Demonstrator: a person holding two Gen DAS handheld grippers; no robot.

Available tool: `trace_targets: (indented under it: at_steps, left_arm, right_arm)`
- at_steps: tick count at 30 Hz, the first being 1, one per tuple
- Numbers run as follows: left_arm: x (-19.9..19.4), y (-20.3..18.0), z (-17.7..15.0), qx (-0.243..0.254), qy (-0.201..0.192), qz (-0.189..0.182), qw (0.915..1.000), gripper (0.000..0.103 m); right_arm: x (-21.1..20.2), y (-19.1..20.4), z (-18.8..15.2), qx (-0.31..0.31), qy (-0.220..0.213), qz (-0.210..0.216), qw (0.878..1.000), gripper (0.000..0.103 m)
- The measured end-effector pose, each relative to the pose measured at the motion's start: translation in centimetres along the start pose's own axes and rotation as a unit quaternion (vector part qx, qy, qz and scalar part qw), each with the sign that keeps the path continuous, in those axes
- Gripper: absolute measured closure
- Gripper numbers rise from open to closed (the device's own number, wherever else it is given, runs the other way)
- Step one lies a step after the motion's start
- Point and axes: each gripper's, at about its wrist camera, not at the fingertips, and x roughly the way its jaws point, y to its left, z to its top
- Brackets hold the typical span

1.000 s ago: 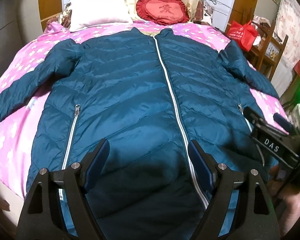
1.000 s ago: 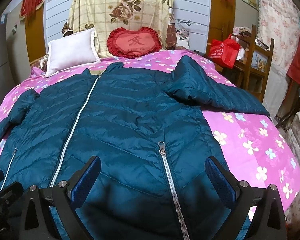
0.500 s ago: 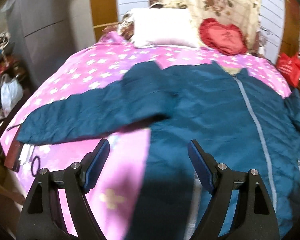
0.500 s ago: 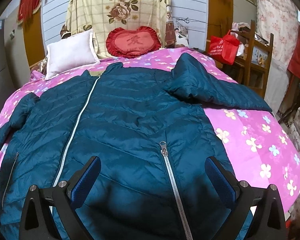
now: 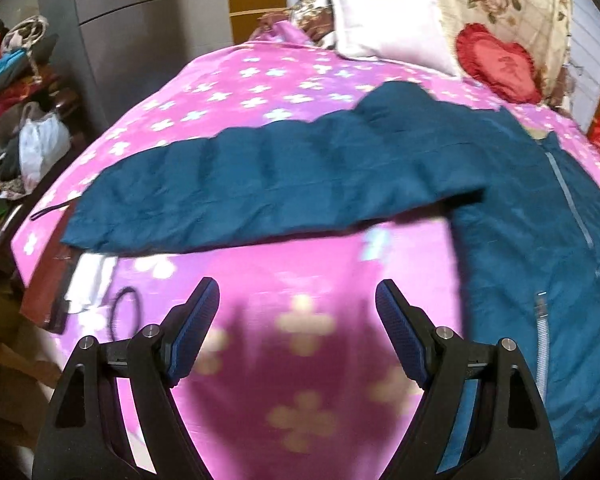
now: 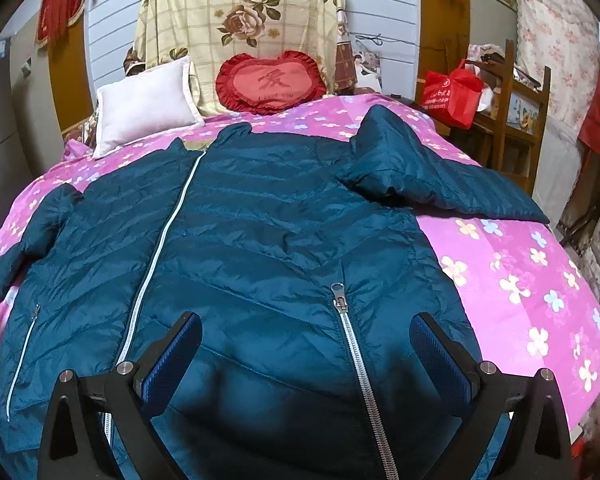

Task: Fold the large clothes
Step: 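Move the left gripper out to the sleeve nearest it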

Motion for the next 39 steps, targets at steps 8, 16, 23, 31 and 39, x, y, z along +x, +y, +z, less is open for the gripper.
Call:
trace_targets:
  at_steps: [8, 16, 23, 31, 39]
  left_arm:
    - [1.4, 5.4, -0.8, -0.012, 0.009, 0.060, 0.9981, 0.022]
    - [0.7, 12.0, -3.3, -0.088, -0.013, 0.044, 0.9951, 0.022]
    - [2.6, 16.9, -3.3, -0.180, 0.012, 0.029, 0.9832, 0.022]
    - [2.6, 18.4, 2.2, -0.211, -0.019, -0.016, 0.9771, 0.024]
    - [5.5, 15.6, 1.6, -0.211, 0.027, -0.044, 0.9762, 0.024]
  right_arm:
    - [0.4, 0.7, -0.1, -0.008, 0.003, -0.002, 1.000, 0.000]
    - [0.5, 0.9, -0.3, -0.009, 0.006, -0.003, 1.000, 0.000]
    - [1.0, 1.3, -0.5, -0.014, 0.015, -0.002, 1.000, 0.000]
    - [1.8, 1.9, -0.8, -0.023, 0.029, -0.010, 0.999, 0.000]
    - [1.9, 1.9, -0.9, -0.024, 0.029, -0.008, 0.999, 0.000]
